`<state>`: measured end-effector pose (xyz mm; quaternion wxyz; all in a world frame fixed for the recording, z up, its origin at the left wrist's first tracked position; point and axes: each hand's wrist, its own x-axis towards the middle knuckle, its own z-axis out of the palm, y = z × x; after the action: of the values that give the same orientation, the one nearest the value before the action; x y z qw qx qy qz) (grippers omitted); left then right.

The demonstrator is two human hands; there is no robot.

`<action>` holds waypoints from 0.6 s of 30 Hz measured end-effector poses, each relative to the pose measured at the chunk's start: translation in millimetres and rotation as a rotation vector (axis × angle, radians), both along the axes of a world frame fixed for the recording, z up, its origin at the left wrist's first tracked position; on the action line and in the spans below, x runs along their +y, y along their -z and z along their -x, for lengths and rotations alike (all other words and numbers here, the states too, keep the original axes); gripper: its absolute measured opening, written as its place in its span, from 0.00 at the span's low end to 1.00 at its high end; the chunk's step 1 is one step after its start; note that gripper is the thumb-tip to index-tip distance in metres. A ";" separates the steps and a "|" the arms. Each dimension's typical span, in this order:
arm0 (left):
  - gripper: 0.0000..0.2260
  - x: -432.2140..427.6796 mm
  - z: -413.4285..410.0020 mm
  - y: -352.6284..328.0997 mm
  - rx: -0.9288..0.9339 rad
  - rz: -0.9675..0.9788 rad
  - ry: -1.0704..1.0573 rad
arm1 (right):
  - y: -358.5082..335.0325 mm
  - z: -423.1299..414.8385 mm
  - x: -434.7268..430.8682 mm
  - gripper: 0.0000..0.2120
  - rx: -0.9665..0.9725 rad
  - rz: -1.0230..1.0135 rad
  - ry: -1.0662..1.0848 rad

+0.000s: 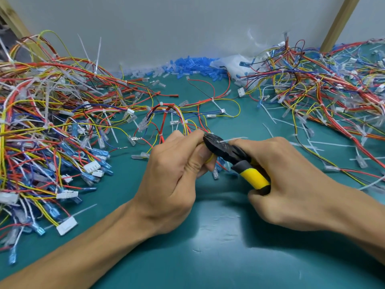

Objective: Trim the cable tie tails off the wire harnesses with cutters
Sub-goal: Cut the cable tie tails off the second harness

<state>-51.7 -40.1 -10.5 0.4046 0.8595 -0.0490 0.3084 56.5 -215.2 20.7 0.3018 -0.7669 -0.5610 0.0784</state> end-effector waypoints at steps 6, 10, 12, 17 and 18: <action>0.17 -3.4 1.5 -1.9 0.003 -0.036 -0.044 | 4.7 1.6 -0.7 0.11 0.003 0.022 0.032; 0.19 -3.9 0.3 2.7 0.030 0.010 -0.053 | 7.3 0.9 0.2 0.15 -0.002 0.006 0.033; 0.17 -4.3 0.4 2.6 0.032 0.028 -0.057 | 8.1 2.1 0.4 0.14 -0.012 -0.010 0.042; 0.14 -5.7 0.1 -1.1 0.015 0.030 -0.054 | 6.4 8.5 0.9 0.04 0.036 -0.019 0.050; 0.14 -5.4 -0.3 -1.4 0.012 0.029 -0.055 | 5.4 9.0 1.4 0.05 0.055 -0.018 0.050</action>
<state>-51.3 -45.4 -9.1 0.4089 0.8564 -0.0182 0.3148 47.5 -213.8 15.4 0.3258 -0.7754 -0.5340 0.0868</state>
